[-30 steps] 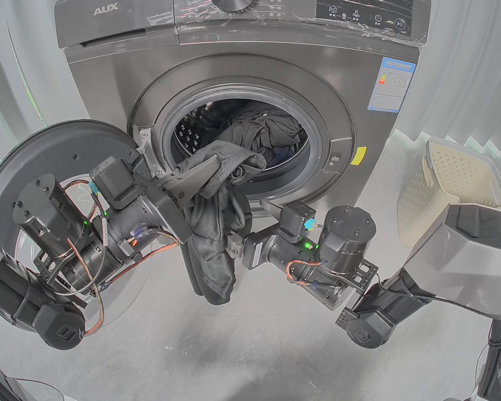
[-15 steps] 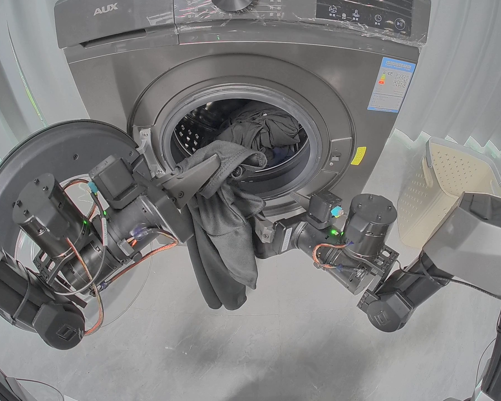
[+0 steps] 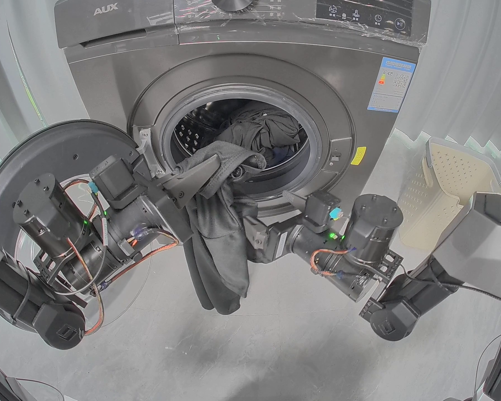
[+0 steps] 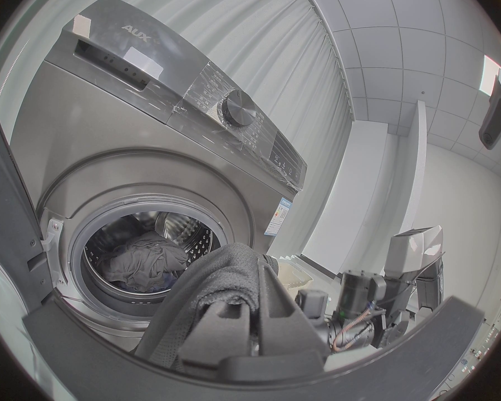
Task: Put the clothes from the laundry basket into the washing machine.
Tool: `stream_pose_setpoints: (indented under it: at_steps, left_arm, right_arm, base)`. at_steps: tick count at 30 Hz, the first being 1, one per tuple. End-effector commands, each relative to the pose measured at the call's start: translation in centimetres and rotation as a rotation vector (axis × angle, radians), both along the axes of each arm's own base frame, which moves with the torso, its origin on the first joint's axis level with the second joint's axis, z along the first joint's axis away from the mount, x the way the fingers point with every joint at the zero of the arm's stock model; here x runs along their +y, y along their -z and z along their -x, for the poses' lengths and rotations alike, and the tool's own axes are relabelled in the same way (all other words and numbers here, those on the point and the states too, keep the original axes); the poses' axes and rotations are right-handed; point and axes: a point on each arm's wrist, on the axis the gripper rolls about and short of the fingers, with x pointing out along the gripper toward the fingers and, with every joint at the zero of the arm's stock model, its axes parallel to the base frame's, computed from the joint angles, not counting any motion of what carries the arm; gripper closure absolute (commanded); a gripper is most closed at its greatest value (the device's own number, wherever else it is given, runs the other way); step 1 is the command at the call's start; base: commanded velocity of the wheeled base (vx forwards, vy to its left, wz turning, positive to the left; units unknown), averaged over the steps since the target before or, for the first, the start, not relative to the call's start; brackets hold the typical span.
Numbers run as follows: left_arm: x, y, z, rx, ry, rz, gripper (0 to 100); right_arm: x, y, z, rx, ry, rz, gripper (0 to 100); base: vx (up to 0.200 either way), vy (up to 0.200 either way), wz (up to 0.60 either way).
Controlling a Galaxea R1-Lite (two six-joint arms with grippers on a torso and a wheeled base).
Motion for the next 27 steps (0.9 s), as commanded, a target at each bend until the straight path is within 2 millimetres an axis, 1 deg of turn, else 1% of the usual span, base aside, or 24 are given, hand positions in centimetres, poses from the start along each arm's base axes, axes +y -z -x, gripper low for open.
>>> stream_pose_setpoints:
  at_steps: [1,2,3,4,6,8,11,12,13,19,22,26,27]
  left_arm:
    - [0.0,-0.1,-0.1,-0.003,-0.002,0.004,100]
    - [0.0,-0.1,-0.1,-0.003,-0.003,0.005,100]
    - [0.0,-0.1,-0.1,-0.003,-0.003,0.005,100]
    - [0.0,-0.2,0.0,-0.004,-0.003,0.005,100]
    - [0.0,-0.2,0.0,-0.004,-0.003,0.005,100]
    - [0.0,-0.2,-0.1,-0.004,-0.005,0.005,100]
    - [0.0,-0.2,-0.1,-0.004,-0.005,0.005,100]
    - [0.0,-0.2,-0.1,-0.004,-0.005,0.005,100]
    - [0.0,-0.2,-0.1,-0.003,-0.004,0.006,100]
    - [0.0,-0.1,-0.1,-0.002,-0.005,0.004,100]
    - [0.0,0.0,-0.1,0.0,-0.005,0.003,100]
    - [0.1,0.0,-0.1,0.003,-0.004,0.002,100]
    - [0.0,0.2,-0.2,0.007,-0.005,-0.002,100]
  right_arm:
    - [1.5,2.1,1.1,0.046,-0.049,0.039,0]
    - [1.8,2.8,1.2,0.058,-0.057,0.051,0]
    - [1.8,2.8,1.2,0.058,-0.057,0.051,0]
    - [2.3,3.6,1.2,0.069,-0.065,0.062,0]
    - [2.8,4.0,1.0,0.07,-0.069,0.063,0]
    - [3.5,4.2,0.4,0.058,-0.07,0.047,0]
    - [3.9,3.7,-0.1,0.035,-0.07,0.024,0]
    - [4.2,2.9,-0.5,0.01,-0.065,-0.002,0]
    - [4.2,2.6,-0.8,0.001,-0.058,-0.011,0]
    - [3.7,1.6,-1.5,-0.022,-0.035,-0.034,0]
    - [3.0,0.6,-1.8,-0.042,-0.017,-0.052,0]
    - [2.8,0.3,-1.8,-0.044,-0.014,-0.058,0]
    - [2.7,-0.1,-1.7,-0.05,-0.014,-0.066,100]
  base:
    - [0.0,0.0,0.0]
    - [0.0,0.0,0.0]
    - [0.0,0.0,0.0]
    - [0.0,0.0,0.0]
    - [0.0,0.0,0.0]
    - [0.0,0.0,0.0]
    - [0.0,0.0,0.0]
    - [0.0,0.0,0.0]
    - [0.0,0.0,0.0]
    - [0.0,0.0,0.0]
    - [0.0,0.0,0.0]
    - [0.0,0.0,0.0]
    - [0.0,0.0,0.0]
